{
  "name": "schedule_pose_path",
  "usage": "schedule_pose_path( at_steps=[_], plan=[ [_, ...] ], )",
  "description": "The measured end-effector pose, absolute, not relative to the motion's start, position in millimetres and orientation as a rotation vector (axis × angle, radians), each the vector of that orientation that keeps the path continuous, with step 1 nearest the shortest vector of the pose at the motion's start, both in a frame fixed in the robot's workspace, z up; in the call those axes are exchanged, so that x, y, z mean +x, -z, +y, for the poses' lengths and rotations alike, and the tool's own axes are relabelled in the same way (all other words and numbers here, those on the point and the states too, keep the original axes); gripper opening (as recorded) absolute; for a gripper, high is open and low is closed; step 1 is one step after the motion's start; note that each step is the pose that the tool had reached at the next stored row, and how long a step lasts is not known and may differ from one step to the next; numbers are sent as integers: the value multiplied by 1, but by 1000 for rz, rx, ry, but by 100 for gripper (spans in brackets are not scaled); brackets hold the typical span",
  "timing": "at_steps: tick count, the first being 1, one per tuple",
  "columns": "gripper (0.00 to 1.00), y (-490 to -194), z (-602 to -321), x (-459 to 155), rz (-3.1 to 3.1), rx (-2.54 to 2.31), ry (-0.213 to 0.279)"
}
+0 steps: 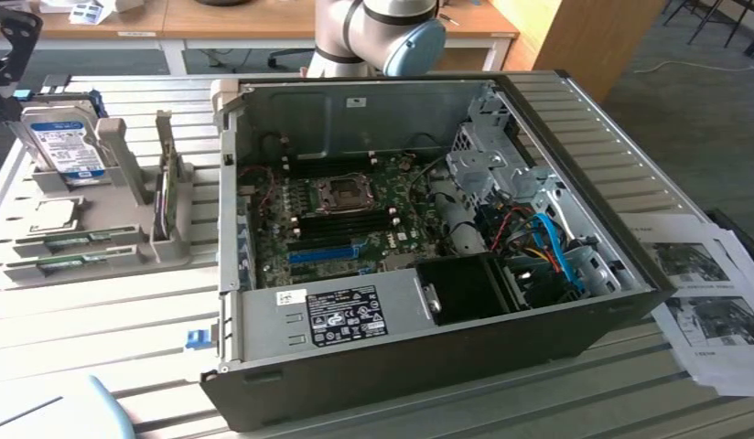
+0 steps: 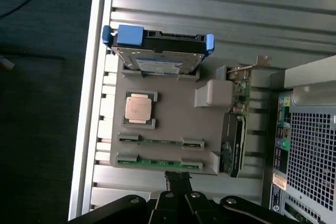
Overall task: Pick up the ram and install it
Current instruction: 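Pick up the ram and move it above insertion slot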
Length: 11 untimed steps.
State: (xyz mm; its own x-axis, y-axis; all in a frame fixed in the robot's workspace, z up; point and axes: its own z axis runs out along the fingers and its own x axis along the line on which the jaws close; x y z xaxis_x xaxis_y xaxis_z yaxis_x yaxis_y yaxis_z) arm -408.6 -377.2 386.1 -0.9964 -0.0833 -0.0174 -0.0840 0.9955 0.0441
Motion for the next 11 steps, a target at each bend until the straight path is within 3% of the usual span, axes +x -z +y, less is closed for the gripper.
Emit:
schedule_pose_path(
  at_steps=[11],
  plan=[
    [9,-386,-377,-409,3103,-404,-72]
  ],
)
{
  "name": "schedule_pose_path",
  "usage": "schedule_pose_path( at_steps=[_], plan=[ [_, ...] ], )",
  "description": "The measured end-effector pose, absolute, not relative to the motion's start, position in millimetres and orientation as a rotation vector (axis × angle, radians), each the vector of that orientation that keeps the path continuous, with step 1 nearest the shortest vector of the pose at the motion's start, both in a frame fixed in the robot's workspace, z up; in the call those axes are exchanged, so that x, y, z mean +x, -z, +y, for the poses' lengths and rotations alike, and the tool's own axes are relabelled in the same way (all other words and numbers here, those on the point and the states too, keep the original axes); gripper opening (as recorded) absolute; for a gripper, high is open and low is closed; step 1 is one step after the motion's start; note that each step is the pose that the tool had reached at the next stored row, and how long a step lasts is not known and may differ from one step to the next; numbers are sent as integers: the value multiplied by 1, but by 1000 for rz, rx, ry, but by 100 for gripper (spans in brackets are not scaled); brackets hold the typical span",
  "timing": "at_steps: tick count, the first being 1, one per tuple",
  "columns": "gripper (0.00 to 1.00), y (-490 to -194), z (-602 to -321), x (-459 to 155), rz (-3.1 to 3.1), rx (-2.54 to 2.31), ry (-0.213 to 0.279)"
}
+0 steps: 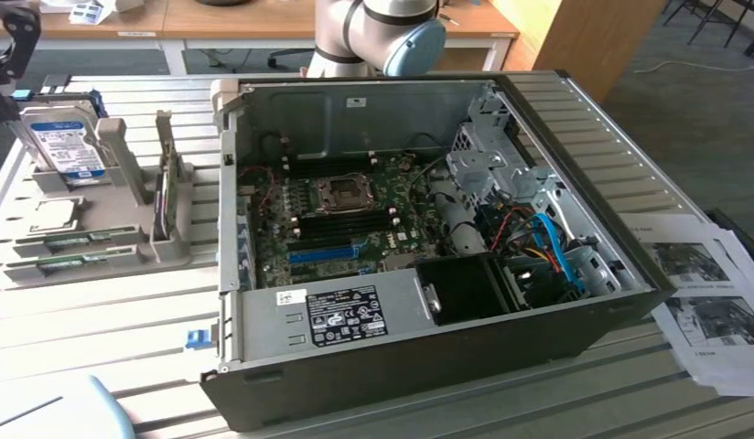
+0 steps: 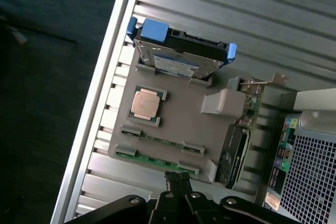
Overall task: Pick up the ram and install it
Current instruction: 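Pick up the ram and move it above insertion slot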
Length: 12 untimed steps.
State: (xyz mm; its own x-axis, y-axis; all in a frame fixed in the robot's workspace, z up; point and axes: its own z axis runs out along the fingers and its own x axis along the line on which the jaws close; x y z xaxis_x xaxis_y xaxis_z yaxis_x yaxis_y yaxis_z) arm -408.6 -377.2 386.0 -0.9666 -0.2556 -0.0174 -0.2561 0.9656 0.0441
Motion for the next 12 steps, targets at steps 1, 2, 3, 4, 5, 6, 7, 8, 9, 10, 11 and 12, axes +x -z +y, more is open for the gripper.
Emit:
schedule_pose_path(
  at_steps=[1,2,3,4,5,6,7,8,9,10,11,12],
  plan=[
    [9,-386,-377,-409,3100,-428,-72],
    [9,-386,-377,-409,3097,-454,-72],
    [9,-386,-377,-409,3093,-479,-72],
    [9,-386,-377,-409,3090,-504,-73],
    [9,-386,-377,-409,3086,-528,-73],
    [9,-386,-377,-409,3082,-552,-73],
    [9,-386,-377,-409,3079,-575,-73],
    [9,-386,-377,-409,3074,-600,-73],
    [9,-386,-377,-409,3070,-623,-73],
    [9,-386,-377,-409,3065,-647,-73],
    [9,-386,-377,-409,3061,-671,-73],
    [9,-386,-377,-409,3056,-694,-74]
  ],
)
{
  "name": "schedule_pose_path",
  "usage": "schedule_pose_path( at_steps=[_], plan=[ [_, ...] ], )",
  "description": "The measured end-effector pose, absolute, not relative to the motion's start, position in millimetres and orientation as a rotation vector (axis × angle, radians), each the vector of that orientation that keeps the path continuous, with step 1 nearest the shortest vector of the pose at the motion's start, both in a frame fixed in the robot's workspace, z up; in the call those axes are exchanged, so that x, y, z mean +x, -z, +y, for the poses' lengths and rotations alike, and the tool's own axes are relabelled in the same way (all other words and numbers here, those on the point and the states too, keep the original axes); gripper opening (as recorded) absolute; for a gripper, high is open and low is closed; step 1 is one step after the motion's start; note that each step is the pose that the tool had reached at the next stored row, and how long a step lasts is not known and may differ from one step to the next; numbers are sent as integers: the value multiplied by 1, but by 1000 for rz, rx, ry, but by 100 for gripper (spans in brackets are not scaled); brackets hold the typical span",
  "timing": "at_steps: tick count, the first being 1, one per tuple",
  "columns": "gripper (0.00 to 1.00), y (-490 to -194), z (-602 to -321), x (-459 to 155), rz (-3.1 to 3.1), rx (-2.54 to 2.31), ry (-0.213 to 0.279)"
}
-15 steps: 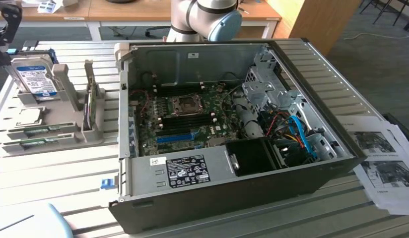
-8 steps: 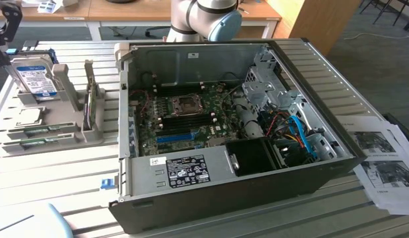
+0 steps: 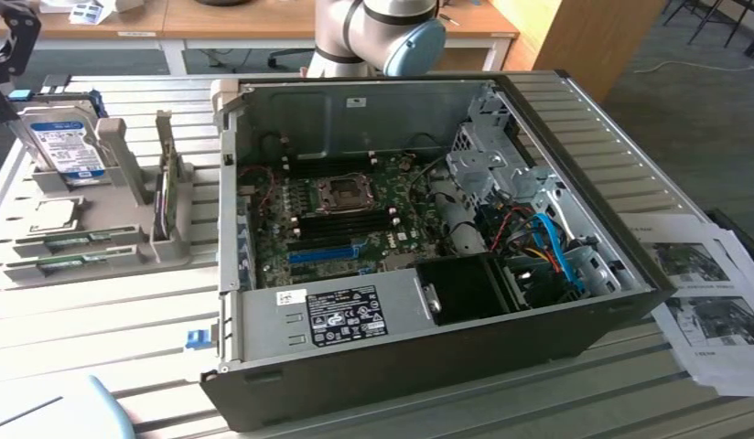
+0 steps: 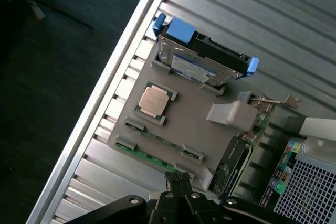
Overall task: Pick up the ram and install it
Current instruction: 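Pick up the ram and move it above insertion slot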
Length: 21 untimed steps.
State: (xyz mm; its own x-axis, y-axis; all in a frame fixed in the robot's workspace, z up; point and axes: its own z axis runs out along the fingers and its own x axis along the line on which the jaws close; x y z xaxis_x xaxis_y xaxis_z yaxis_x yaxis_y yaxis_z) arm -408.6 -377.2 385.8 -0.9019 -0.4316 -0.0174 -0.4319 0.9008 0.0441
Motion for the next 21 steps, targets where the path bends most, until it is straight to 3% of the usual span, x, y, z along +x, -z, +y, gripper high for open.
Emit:
schedule_pose_path(
  at_steps=[21],
  plan=[
    [9,-382,-377,-408,2908,-1188,-74]
  ],
)
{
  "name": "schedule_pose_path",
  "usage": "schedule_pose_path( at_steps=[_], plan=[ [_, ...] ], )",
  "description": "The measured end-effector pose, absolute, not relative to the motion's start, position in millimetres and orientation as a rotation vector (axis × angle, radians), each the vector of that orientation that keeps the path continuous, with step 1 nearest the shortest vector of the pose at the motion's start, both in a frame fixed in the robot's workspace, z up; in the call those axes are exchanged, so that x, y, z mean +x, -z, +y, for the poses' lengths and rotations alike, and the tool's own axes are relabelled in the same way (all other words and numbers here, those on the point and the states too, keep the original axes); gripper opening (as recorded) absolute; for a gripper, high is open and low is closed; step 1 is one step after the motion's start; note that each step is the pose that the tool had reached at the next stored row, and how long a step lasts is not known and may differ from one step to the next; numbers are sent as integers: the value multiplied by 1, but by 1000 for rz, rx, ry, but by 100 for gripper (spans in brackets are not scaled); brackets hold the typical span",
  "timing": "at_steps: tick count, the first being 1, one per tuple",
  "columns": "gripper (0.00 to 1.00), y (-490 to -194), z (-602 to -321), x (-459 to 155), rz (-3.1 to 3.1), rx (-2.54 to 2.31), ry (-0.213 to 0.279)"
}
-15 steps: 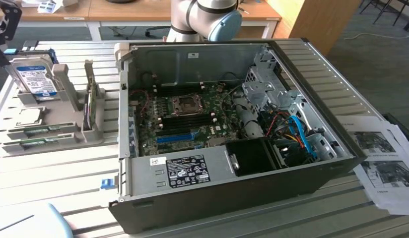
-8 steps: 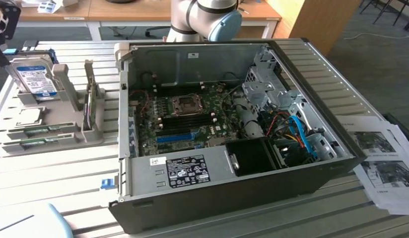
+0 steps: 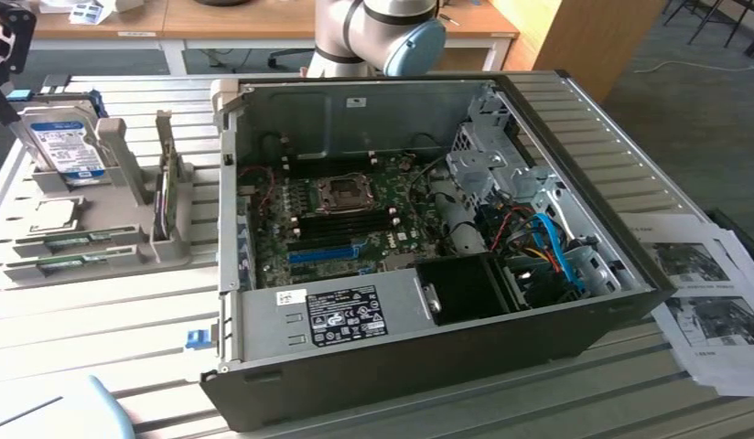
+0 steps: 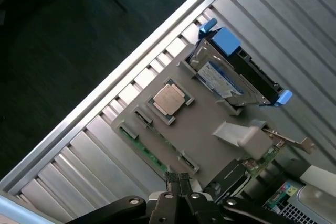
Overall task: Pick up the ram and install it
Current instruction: 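Pick up the ram and move it above insertion slot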
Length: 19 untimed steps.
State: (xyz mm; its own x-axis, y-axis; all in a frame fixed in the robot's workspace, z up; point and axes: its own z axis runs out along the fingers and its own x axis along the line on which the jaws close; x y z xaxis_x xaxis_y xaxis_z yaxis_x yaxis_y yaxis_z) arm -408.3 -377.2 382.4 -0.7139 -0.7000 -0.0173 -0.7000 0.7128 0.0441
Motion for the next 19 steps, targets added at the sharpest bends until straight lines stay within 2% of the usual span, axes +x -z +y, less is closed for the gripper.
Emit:
schedule_pose_path(
  at_steps=[19],
  plan=[
    [9,-374,-377,-408,-2668,1641,73]
  ],
)
